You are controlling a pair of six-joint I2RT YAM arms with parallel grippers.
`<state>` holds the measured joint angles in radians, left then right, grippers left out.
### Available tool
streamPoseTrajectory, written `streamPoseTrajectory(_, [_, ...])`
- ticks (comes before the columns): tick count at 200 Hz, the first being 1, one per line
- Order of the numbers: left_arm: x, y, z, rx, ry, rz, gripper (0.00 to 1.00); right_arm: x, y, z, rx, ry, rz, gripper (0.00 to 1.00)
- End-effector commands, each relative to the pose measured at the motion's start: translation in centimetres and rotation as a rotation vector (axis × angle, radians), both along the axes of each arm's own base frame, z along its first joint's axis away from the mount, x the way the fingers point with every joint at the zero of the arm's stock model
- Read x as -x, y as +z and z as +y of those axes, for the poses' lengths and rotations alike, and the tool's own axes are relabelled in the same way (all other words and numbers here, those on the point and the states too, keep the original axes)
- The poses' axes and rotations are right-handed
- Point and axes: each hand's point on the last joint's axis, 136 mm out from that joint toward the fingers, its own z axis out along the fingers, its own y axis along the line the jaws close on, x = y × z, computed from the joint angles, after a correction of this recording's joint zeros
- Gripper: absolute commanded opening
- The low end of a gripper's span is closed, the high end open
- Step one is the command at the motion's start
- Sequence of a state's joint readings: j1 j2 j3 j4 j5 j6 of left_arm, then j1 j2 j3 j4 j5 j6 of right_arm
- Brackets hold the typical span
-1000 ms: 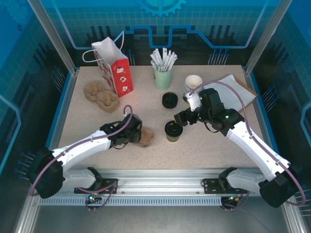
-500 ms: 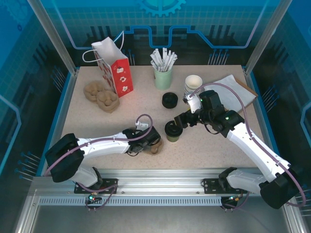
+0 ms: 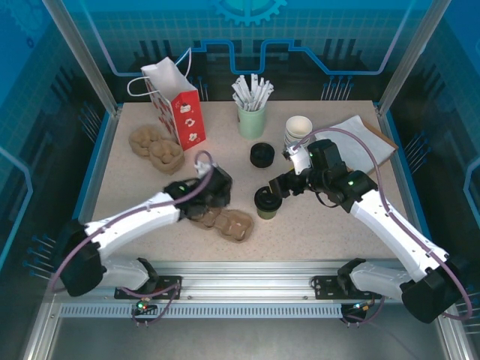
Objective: Pack the takeout coffee
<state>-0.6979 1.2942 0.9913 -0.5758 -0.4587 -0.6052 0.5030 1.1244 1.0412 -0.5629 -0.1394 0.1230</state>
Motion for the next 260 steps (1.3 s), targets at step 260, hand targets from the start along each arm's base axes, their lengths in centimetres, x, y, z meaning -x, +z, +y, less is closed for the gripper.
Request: streamPoseTrajectory(260, [-28.4,11.7,20.5,0.481,0.295,-0.209,0.62,-4.5,9.2,15.5,-0.161,0.288,-0.318,0.95])
